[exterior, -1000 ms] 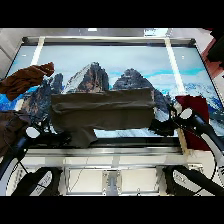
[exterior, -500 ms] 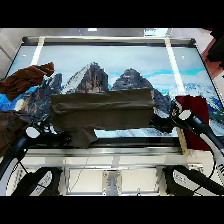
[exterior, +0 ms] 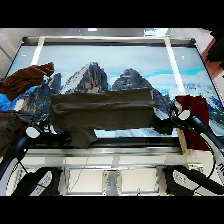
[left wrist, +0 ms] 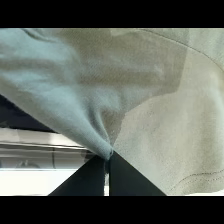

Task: Fold the shirts.

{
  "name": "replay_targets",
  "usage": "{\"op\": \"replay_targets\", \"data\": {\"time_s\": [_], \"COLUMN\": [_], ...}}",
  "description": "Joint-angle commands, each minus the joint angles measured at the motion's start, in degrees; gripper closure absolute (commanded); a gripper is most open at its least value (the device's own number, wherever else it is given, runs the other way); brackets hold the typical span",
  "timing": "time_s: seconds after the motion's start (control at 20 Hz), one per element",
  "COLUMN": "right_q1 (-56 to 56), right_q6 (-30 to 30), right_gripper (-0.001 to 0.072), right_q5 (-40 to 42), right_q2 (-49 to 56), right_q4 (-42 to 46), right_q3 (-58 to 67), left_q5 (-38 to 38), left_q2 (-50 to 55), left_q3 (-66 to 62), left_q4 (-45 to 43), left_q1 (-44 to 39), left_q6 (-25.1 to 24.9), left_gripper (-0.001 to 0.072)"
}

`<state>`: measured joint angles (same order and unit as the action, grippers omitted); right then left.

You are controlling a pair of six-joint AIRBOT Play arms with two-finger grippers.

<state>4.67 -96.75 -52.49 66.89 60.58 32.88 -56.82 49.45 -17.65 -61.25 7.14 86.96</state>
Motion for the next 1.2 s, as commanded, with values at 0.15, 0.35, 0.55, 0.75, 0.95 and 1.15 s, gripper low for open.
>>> {"op": "replay_targets", "data": {"time_s": [0.15,0.35,0.55,0.75,0.95,1.15], "right_q1": [-0.02,-0.02,-0.02,0.00,-0.17,-0.17], "right_q6": [-3.43,-3.54,-2.25,-2.29,0.59,3.23], "right_gripper": [0.0393,0.0569,0.0681,0.0682,0.0683,0.0683], "right_q5": [6.19,5.73,3.15,-2.64,-5.55,-5.25], "right_q2": [0.92,1.86,0.50,-4.42,-7.43,-7.26], "right_q4": [0.22,0.22,0.61,6.75,6.34,2.82], "right_q3": [-0.02,0.02,0.66,4.04,8.68,11.26], "left_q5": [0.15,-0.04,-2.21,-8.85,-13.81,-11.30], "left_q2": [-0.02,-0.02,-0.15,-3.78,-5.99,-5.95], "left_q3": [0.02,0.02,-2.38,-13.22,-21.68,-22.71], "left_q4": [-0.02,-0.04,-0.28,-3.69,-2.99,2.19], "left_q1": [-0.02,-0.02,-0.02,0.00,-0.04,-0.07], "left_q6": [0.00,-0.04,-0.98,-1.46,-2.34,-7.39], "left_gripper": [0.0696,0.0695,0.0696,0.0696,0.0697,0.0698]}}
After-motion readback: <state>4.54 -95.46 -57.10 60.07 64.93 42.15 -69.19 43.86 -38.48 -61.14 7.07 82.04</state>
